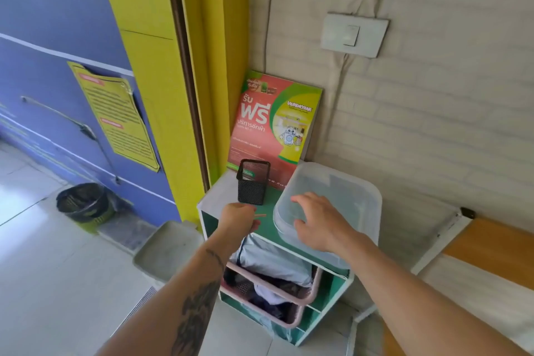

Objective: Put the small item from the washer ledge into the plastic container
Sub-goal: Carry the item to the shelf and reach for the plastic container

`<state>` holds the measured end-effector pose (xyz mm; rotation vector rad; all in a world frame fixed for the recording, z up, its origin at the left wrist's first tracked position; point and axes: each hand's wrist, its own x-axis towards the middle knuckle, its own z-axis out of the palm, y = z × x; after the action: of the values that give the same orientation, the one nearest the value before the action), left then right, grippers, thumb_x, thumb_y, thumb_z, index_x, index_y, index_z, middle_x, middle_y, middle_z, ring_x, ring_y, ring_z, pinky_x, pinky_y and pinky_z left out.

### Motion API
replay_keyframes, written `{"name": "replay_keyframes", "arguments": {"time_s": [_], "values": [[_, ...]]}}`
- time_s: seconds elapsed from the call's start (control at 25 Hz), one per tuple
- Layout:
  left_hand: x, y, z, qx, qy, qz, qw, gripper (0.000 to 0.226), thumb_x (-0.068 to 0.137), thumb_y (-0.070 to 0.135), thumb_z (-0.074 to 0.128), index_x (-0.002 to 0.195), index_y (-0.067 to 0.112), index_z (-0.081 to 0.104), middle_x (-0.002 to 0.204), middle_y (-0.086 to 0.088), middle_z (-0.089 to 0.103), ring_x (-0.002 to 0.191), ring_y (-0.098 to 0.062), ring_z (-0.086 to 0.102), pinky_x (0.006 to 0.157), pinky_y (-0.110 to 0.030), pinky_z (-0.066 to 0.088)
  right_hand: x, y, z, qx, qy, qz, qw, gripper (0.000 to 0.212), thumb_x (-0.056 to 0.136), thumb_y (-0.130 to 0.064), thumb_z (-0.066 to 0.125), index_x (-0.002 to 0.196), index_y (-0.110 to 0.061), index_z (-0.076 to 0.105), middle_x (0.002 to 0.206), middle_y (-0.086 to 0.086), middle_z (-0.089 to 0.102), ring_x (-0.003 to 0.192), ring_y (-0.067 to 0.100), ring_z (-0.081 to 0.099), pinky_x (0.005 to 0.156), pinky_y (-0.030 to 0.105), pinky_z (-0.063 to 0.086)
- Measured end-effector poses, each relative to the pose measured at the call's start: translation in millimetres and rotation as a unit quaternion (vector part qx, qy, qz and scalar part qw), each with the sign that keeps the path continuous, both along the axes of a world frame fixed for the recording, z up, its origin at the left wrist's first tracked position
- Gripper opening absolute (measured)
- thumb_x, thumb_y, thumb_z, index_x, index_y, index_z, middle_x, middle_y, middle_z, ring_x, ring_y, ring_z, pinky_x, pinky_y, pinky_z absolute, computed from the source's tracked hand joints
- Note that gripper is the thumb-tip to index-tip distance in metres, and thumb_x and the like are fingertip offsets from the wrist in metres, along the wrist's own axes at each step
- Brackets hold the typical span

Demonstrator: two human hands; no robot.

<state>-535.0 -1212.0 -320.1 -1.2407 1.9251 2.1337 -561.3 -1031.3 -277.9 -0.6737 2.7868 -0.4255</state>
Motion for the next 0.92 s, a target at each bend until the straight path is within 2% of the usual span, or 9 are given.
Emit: {"name": "replay_keyframes", "arguments": {"time_s": [0.12, 0.28, 0.36, 0.44, 0.52, 0.6, 0.72, 0.84, 0.92], "values": [[-19.3, 0.6, -10.4, -0.045, -0.005, -0.024, 0.999, 0.021, 0.083, 0.003, 0.051, 0.083, 0.006, 0.072, 0.068, -0.014, 0.065, 0.063, -0.027, 0.064, 0.069, -0.038, 0.060, -1.0, 0.0, -0.6, 0.002, 0.008, -0.007, 1.000, 0.055, 0.092, -0.023, 0.048, 0.146, -0.018, 0.037, 0.148, 0.002, 0.040, 0.132, 0.027, 0.038, 0.108, 0.045, 0.036], [-38.2, 2.6, -26.6, -0.080, -0.031, -0.028, 0.996, 0.017, 0.075, 0.009, 0.060, 0.067, 0.017, 0.072, 0.077, -0.012, 0.073, 0.080, -0.031, 0.070, 0.075, -0.038, 0.061, -0.6, -2.8, -3.8, 0.012, 0.026, -0.009, 1.000, 0.054, 0.092, -0.024, 0.048, 0.144, -0.019, 0.039, 0.146, 0.002, 0.042, 0.128, 0.028, 0.040, 0.105, 0.047, 0.038], [-43.7, 5.1, -29.0, -0.079, -0.038, -0.028, 0.996, 0.013, 0.076, 0.009, 0.063, 0.070, 0.018, 0.071, 0.081, -0.013, 0.073, 0.086, -0.033, 0.071, 0.075, -0.036, 0.060, 0.2, -4.2, -3.8, 0.012, 0.029, -0.014, 0.999, 0.054, 0.091, -0.024, 0.049, 0.144, -0.019, 0.040, 0.145, 0.003, 0.043, 0.128, 0.029, 0.040, 0.104, 0.047, 0.038], [-44.6, 6.4, -30.0, -0.084, -0.032, -0.043, 0.995, 0.012, 0.075, 0.010, 0.064, 0.078, 0.018, 0.072, 0.087, -0.013, 0.073, 0.090, -0.033, 0.069, 0.082, -0.039, 0.058, 0.2, -5.5, -3.9, 0.009, 0.035, -0.015, 0.999, 0.054, 0.091, -0.024, 0.049, 0.143, -0.018, 0.040, 0.144, 0.003, 0.043, 0.127, 0.029, 0.040, 0.104, 0.047, 0.038], [-40.7, 7.8, -29.9, -0.100, -0.015, -0.073, 0.992, 0.028, 0.075, 0.007, 0.058, 0.098, 0.018, 0.072, 0.095, -0.010, 0.071, 0.092, -0.031, 0.066, 0.086, -0.040, 0.057, 0.1, -5.9, -4.8, 0.008, 0.040, -0.016, 0.999, 0.054, 0.091, -0.025, 0.049, 0.143, -0.018, 0.041, 0.143, 0.003, 0.044, 0.127, 0.028, 0.041, 0.104, 0.047, 0.038], [-34.6, 5.1, -30.9, -0.117, 0.013, -0.093, 0.989, 0.044, 0.075, 0.001, 0.049, 0.111, 0.018, 0.067, 0.101, -0.006, 0.068, 0.089, -0.027, 0.065, 0.076, -0.035, 0.056, 0.6, -6.4, -5.9, 0.009, 0.044, -0.019, 0.999, 0.054, 0.090, -0.027, 0.049, 0.142, -0.019, 0.041, 0.143, 0.002, 0.044, 0.127, 0.027, 0.040, 0.104, 0.046, 0.038], [-28.2, 0.1, -34.4, -0.113, 0.053, -0.081, 0.989, 0.041, 0.077, -0.009, 0.042, 0.106, 0.011, 0.063, 0.093, -0.005, 0.063, 0.070, -0.015, 0.058, 0.055, -0.024, 0.044, 1.3, -6.7, -7.4, 0.006, 0.042, -0.025, 0.999, 0.054, 0.089, -0.031, 0.049, 0.142, -0.019, 0.043, 0.142, 0.000, 0.044, 0.127, 0.025, 0.040, 0.104, 0.045, 0.037], [-20.2, -7.5, -41.1, -0.151, 0.042, -0.083, 0.984, 0.034, 0.075, -0.007, 0.046, 0.097, 0.011, 0.064, 0.087, -0.005, 0.063, 0.064, -0.017, 0.055, 0.051, -0.025, 0.041, 1.2, -8.3, -8.4, 0.005, 0.045, -0.032, 0.998, 0.054, 0.089, -0.032, 0.049, 0.141, -0.020, 0.044, 0.141, 0.000, 0.045, 0.126, 0.025, 0.040, 0.104, 0.044, 0.037], [-14.7, -10.8, -47.0, -0.197, 0.039, -0.119, 0.972, 0.032, 0.077, -0.001, 0.049, 0.097, 0.015, 0.068, 0.090, -0.002, 0.068, 0.072, -0.020, 0.062, 0.057, -0.027, 0.048, 2.0, -9.9, -8.2, 0.010, 0.047, -0.034, 0.998, 0.054, 0.089, -0.033, 0.049, 0.141, -0.020, 0.044, 0.140, 0.000, 0.045, 0.126, 0.025, 0.040, 0.105, 0.044, 0.037]]}}
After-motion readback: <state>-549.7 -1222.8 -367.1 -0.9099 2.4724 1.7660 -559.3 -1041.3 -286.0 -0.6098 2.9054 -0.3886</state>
